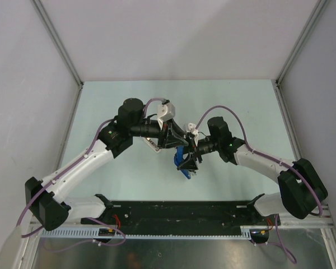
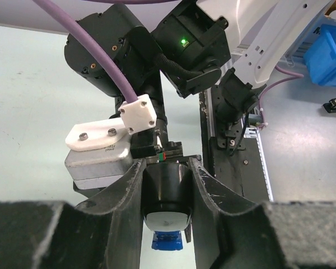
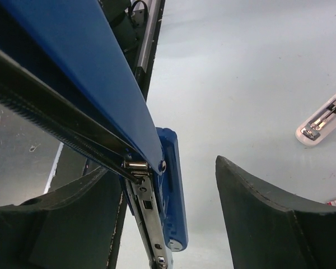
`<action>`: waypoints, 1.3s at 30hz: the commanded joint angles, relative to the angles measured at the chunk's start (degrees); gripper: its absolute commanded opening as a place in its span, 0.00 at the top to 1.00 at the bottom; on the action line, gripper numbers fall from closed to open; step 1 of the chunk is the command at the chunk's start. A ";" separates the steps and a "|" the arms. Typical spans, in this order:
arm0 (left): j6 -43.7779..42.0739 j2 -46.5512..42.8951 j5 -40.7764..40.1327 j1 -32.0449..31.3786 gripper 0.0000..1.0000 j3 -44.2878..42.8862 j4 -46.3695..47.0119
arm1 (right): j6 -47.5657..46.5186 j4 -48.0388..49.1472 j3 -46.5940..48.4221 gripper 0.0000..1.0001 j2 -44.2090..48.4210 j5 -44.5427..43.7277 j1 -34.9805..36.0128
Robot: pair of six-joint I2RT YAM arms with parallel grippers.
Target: Load the staples into the stapler
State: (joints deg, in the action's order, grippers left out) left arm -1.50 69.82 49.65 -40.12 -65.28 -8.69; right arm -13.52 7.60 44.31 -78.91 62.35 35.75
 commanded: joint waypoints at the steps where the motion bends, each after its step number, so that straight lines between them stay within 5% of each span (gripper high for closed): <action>1: 1.06 -1.40 -0.62 0.31 1.00 -3.34 4.38 | 0.04 1.42 2.00 0.31 0.06 -0.84 0.81; 6: 0.87 -1.71 -1.67 0.86 1.00 -2.87 4.39 | -0.34 1.26 2.00 0.49 0.36 -0.88 0.86; 10: 0.78 -1.82 -2.34 1.25 1.00 -2.73 4.44 | -1.11 0.97 2.00 0.73 0.43 -0.26 0.88; 19: 0.84 -2.50 -3.60 2.80 1.00 -2.19 4.43 | -1.23 0.78 2.00 0.98 1.23 0.75 -0.90; 39: 5.30 -6.74 -4.23 11.18 1.00 -2.79 6.16 | 23.46 30.16 -6.75 1.00 5.43 3.67 -10.26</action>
State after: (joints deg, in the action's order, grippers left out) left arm 2.52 65.82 48.23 -31.03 -65.28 -6.59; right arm 0.23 28.67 39.13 -75.44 65.32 27.79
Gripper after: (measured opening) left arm 0.366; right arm 0.410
